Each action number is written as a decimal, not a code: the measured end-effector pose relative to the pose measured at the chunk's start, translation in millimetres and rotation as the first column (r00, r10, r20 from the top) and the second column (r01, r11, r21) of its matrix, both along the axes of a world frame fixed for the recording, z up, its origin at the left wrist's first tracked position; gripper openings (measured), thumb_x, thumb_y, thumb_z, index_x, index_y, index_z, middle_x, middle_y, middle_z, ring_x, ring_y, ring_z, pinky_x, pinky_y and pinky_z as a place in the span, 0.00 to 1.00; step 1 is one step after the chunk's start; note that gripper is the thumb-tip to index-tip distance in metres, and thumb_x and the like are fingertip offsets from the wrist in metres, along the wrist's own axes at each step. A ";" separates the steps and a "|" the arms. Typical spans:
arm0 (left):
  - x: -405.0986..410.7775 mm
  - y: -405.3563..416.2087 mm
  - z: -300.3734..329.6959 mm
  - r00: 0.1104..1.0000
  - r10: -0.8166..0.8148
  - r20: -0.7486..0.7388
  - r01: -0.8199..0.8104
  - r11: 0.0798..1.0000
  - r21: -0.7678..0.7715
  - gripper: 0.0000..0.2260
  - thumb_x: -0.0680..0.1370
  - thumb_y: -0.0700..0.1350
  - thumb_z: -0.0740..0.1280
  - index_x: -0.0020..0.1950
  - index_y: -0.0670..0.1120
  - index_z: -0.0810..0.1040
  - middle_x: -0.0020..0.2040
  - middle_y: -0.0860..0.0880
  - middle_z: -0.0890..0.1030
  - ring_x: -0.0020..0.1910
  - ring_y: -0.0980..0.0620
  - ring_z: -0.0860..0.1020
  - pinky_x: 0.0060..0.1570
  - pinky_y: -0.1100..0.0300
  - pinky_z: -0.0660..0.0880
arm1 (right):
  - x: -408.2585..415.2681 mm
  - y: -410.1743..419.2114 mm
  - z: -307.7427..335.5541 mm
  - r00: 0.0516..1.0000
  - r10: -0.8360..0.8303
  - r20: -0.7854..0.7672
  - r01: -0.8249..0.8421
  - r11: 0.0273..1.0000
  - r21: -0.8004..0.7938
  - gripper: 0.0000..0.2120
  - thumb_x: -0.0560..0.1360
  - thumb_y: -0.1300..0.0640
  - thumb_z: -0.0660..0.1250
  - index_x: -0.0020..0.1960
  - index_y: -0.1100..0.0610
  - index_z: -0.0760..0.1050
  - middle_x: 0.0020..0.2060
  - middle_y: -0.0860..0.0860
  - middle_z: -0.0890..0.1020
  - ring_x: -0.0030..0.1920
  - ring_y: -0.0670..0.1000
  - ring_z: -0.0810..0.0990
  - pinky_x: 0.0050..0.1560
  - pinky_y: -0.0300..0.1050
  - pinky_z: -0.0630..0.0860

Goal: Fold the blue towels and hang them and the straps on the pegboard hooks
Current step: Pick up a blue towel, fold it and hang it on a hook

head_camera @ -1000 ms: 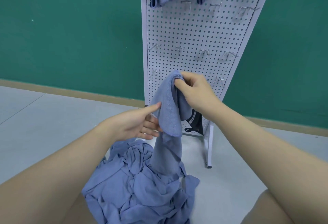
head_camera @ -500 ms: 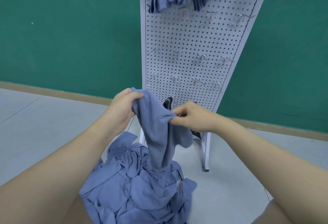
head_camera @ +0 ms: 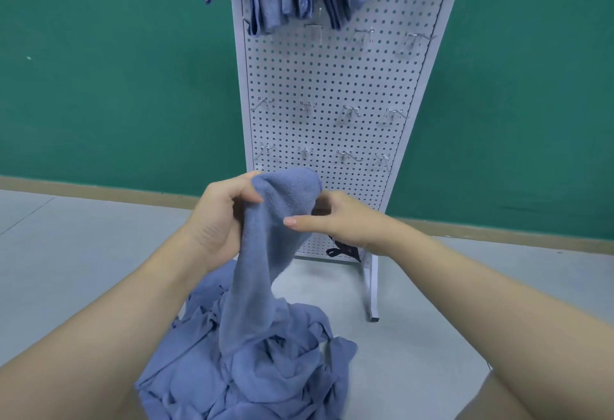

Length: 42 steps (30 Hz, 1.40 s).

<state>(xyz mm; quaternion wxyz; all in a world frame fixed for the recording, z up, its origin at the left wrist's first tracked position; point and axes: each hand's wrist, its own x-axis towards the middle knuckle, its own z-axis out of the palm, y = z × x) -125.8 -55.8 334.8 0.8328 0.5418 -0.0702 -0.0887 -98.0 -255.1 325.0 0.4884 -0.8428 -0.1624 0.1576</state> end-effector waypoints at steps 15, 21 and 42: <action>13.8 16.6 3.4 0.980 0.199 0.004 -0.199 0.979 -0.044 0.13 0.81 0.38 0.57 0.38 0.48 0.74 0.37 0.49 0.79 0.38 0.52 0.80 0.45 0.58 0.76 | -12.2 -6.7 -25.7 0.966 0.194 -0.169 -0.228 0.949 -0.219 0.14 0.75 0.52 0.78 0.58 0.57 0.82 0.52 0.48 0.88 0.53 0.47 0.86 0.59 0.42 0.79; 16.6 16.5 2.3 0.975 0.223 -0.012 -0.222 0.975 0.010 0.11 0.82 0.39 0.58 0.42 0.45 0.75 0.38 0.49 0.80 0.41 0.52 0.81 0.47 0.59 0.78 | -7.2 4.4 -29.1 0.995 0.094 0.032 -0.083 0.966 -0.246 0.12 0.82 0.55 0.67 0.49 0.63 0.81 0.40 0.51 0.81 0.41 0.47 0.76 0.48 0.48 0.77; -3.6 -22.5 -10.3 0.971 0.116 0.208 -0.203 0.858 0.472 0.13 0.75 0.44 0.74 0.54 0.37 0.79 0.52 0.35 0.84 0.46 0.46 0.83 0.55 0.41 0.80 | -19.1 17.4 28.6 0.905 -0.120 0.408 0.057 0.985 0.164 0.12 0.84 0.58 0.64 0.44 0.61 0.78 0.34 0.47 0.76 0.35 0.41 0.72 0.40 0.35 0.70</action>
